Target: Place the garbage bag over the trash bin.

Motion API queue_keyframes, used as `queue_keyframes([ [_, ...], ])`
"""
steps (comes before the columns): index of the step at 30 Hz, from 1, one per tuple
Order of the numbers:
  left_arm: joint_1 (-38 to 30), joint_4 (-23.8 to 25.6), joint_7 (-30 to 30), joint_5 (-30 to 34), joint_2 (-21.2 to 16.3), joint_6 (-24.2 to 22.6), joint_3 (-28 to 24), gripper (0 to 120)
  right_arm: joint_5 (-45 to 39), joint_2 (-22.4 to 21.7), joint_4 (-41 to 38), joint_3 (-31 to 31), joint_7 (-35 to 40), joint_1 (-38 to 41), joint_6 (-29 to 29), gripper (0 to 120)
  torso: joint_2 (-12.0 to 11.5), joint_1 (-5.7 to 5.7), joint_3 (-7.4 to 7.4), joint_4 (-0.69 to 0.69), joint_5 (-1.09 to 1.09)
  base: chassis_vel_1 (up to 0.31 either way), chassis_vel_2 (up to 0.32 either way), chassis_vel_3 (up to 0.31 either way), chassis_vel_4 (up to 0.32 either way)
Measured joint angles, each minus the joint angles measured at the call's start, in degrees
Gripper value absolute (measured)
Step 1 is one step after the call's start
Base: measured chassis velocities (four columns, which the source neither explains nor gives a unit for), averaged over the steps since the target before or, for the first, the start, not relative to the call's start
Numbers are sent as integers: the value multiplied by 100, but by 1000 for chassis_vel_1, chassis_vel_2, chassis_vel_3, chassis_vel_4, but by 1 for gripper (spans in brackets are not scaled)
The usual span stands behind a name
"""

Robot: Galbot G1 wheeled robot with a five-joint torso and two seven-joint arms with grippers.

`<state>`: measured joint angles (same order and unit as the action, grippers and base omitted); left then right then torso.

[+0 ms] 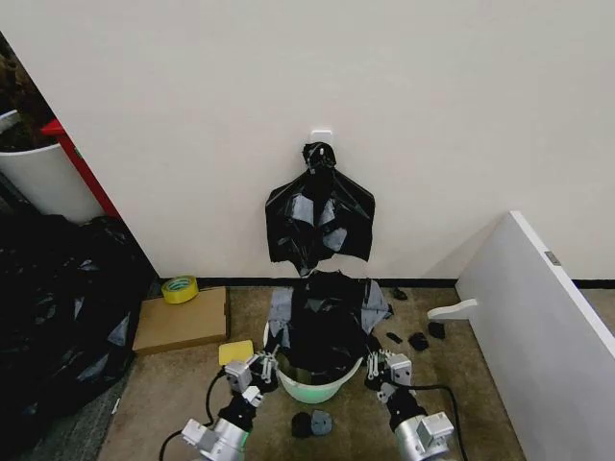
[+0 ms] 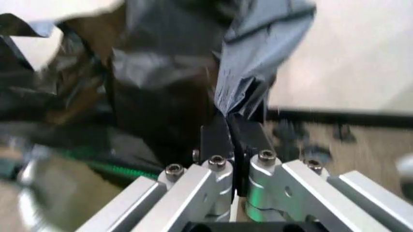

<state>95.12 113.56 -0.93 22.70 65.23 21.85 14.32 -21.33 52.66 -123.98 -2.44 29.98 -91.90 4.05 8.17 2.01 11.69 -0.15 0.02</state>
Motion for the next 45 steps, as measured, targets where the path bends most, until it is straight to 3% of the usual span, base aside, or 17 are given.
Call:
queue_keyframes([
  [4,297,397,774,-663,-439,-569,55,0,-38,-245,-357,-96,167,-327,-427,0,0,0,0,-1,-1,0,0,0,0],
  [10,413,416,1166,-1304,-689,-842,115,0,80,-308,-337,-144,169,-367,-668,0,0,0,0,0,1,0,0,0,0],
  [20,67,-454,1003,-1757,-324,-791,-286,0,712,-165,464,-167,-117,-169,-809,0,0,0,0,-1,1,0,0,0,0],
  [32,90,-685,828,-2145,-347,-717,-292,0,1720,-142,832,-56,-454,-196,-491,0,0,0,0,0,2,0,0,0,0],
  [40,248,-520,838,-2149,-547,-693,-74,0,1883,-264,761,-42,-494,-346,-478,0,0,0,0,0,1,0,0,0,0],
  [45,155,-693,925,-2108,-561,-731,81,0,1937,-272,884,-7,-504,-259,-512,0,0,0,0,-1,2,0,0,0,0],
])
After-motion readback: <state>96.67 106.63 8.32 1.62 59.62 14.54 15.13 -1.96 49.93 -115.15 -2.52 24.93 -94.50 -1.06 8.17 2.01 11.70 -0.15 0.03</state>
